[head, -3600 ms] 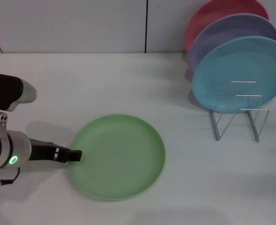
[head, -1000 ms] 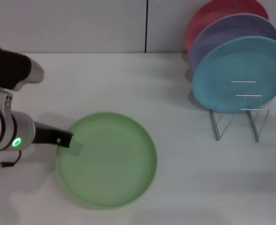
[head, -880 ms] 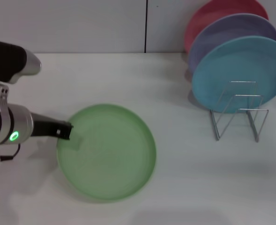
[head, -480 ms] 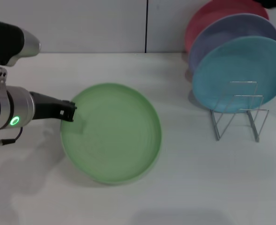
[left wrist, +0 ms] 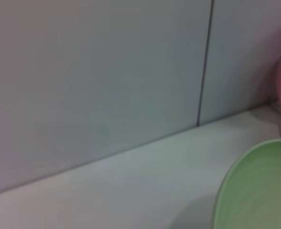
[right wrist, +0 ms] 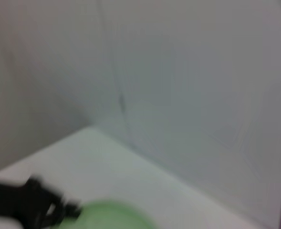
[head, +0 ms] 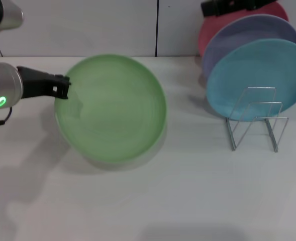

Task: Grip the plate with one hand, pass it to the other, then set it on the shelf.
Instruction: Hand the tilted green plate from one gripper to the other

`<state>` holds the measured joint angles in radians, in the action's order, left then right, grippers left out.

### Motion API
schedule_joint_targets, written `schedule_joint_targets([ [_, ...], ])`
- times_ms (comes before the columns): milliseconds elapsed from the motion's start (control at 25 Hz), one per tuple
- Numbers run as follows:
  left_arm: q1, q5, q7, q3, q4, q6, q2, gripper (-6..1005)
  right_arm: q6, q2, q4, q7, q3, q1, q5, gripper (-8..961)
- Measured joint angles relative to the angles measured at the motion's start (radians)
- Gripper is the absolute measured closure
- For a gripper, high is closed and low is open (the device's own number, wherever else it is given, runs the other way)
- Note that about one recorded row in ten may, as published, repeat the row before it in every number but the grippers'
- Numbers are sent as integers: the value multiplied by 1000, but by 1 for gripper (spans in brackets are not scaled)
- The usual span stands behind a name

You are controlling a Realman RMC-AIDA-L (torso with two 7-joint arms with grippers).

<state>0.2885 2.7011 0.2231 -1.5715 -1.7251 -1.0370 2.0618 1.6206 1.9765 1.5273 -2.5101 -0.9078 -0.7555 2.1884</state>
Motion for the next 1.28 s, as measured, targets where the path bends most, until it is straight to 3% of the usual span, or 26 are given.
schedule_joint_targets([
  [160,5,-1,12,-14,-13,1,0,963,55,-13,-77,-25,8,-84,101,134],
  [360,-5,-11,13,-20,-64,-8,-1,962,17,6,-107,-28,-2,-124,193,135],
  [600,-28,-47,23,-15,-113,-18,0,960,-44,10,-214,-24,-34,-160,199,136],
  [920,-37,-76,41,-6,-117,-10,1,958,-111,24,-350,-10,-106,-223,200,138],
  [1280,-41,-87,51,6,-117,-4,3,956,-153,54,-384,-9,-157,-240,256,139],
])
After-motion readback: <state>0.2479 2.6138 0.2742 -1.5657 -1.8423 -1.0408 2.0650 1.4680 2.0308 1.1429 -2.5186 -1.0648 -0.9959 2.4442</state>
